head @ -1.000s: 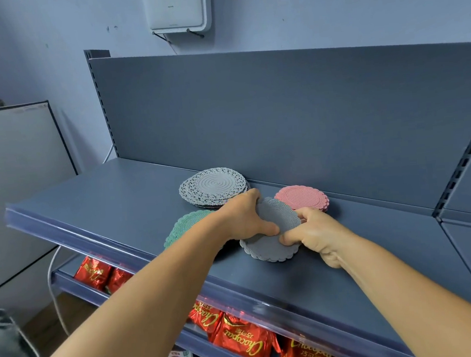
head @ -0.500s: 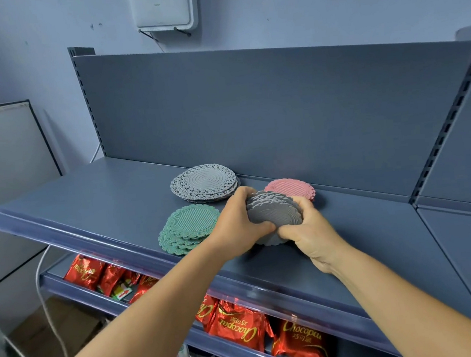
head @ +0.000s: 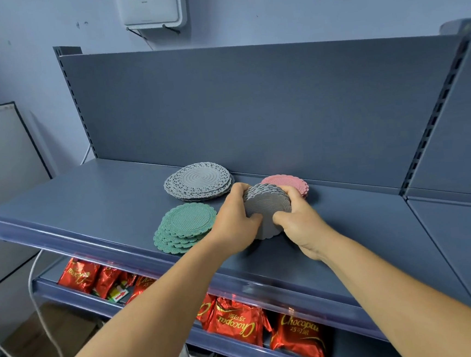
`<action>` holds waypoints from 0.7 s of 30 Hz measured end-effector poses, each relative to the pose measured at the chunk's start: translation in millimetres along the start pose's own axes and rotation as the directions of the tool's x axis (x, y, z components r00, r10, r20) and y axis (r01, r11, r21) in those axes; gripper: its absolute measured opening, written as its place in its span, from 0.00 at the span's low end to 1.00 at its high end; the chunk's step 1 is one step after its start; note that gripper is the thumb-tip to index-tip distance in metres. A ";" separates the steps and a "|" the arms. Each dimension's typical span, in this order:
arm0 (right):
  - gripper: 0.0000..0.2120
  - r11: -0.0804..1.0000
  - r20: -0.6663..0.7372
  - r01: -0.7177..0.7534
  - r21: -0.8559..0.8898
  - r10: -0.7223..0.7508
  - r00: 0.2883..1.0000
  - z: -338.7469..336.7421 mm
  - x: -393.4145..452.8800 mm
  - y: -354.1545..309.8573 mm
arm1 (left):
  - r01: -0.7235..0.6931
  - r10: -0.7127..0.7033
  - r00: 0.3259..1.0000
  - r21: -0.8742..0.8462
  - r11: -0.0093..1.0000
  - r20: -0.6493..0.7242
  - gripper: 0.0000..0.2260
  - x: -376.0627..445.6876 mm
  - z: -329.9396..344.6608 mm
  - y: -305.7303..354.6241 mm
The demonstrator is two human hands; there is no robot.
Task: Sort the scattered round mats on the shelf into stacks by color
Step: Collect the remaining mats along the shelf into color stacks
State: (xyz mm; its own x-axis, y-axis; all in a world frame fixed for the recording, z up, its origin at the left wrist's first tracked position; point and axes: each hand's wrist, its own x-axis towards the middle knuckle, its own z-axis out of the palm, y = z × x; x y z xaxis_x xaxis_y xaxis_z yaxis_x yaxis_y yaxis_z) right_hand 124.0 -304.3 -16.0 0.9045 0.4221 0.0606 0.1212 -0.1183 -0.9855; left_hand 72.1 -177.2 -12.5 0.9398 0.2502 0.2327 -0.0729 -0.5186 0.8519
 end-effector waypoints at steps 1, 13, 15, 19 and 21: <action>0.27 1.000 -0.028 0.013 0.001 -0.013 1.000 -2.6 -0.9 -0.7 | -0.009 0.009 1.000 -0.008 1.000 -0.023 0.16 -0.7 1.9 1.6; 0.28 0.974 -0.053 -0.077 -0.212 0.067 0.996 -30.1 -27.3 4.6 | -0.044 0.040 0.990 0.026 0.999 0.137 0.19 -5.7 27.1 15.1; 0.26 0.979 -0.094 -0.063 -0.196 0.045 0.995 -33.3 -32.0 5.0 | -0.058 0.056 0.992 0.018 0.998 0.114 0.18 -6.8 29.7 18.6; 0.23 0.991 -0.221 -0.011 -0.132 -0.019 0.975 -51.8 -44.2 3.0 | -0.118 0.123 0.989 -0.061 0.991 0.078 0.19 -12.8 41.9 35.5; 0.22 0.995 -0.256 0.003 -0.098 -0.028 0.966 -65.7 -53.0 2.4 | -0.129 0.139 0.984 -0.093 0.987 0.110 0.19 -15.1 53.7 47.4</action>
State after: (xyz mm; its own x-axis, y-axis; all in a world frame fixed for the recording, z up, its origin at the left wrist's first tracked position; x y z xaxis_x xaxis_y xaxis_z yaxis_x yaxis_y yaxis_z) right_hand 103.1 -386.0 -11.2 0.9752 0.1813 0.1266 0.1633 -0.2045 -0.9651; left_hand 72.4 -249.4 -0.8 0.9516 0.0841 0.2956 -0.2241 -0.4685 0.8546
